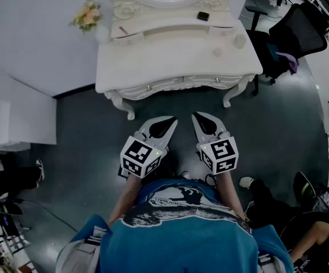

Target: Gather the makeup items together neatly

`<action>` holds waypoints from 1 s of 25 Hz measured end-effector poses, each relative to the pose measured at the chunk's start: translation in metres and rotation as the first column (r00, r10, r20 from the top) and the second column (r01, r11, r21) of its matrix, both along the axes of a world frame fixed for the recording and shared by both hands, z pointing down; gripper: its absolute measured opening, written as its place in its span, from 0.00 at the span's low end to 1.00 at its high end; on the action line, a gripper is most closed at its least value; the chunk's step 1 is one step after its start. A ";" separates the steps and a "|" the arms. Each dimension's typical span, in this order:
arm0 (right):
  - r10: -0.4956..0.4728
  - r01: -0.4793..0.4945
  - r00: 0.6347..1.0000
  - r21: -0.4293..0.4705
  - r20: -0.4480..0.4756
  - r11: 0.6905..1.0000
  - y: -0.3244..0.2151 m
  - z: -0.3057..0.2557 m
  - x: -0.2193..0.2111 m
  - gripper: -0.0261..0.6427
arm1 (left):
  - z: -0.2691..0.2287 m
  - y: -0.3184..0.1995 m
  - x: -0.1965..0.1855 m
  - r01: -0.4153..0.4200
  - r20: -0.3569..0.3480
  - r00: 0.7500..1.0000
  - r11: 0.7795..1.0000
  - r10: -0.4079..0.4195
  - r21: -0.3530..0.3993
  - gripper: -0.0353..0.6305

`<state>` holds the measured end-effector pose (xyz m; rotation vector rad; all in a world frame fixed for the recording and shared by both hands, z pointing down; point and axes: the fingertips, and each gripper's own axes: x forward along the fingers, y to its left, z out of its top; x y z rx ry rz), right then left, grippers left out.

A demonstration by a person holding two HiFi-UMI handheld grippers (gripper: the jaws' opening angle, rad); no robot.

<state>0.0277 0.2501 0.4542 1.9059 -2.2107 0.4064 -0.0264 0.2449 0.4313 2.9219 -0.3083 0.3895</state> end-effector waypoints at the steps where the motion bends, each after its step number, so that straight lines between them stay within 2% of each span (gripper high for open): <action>1: 0.000 0.000 1.000 0.001 0.003 1.000 -0.003 0.000 0.000 0.04 | 0.000 -0.003 0.000 -0.001 0.001 1.000 1.000 0.001 0.000 0.07; 8: 0.004 -0.007 0.997 0.033 0.083 0.999 -0.026 -0.003 -0.001 0.04 | 0.001 -0.024 0.001 -0.011 0.000 1.000 1.000 0.011 -0.004 0.07; 25: -0.020 0.018 0.995 0.029 0.099 0.999 -0.116 -0.002 -0.025 0.04 | -0.006 -0.112 -0.024 0.009 -0.020 1.000 1.000 -0.008 0.020 0.07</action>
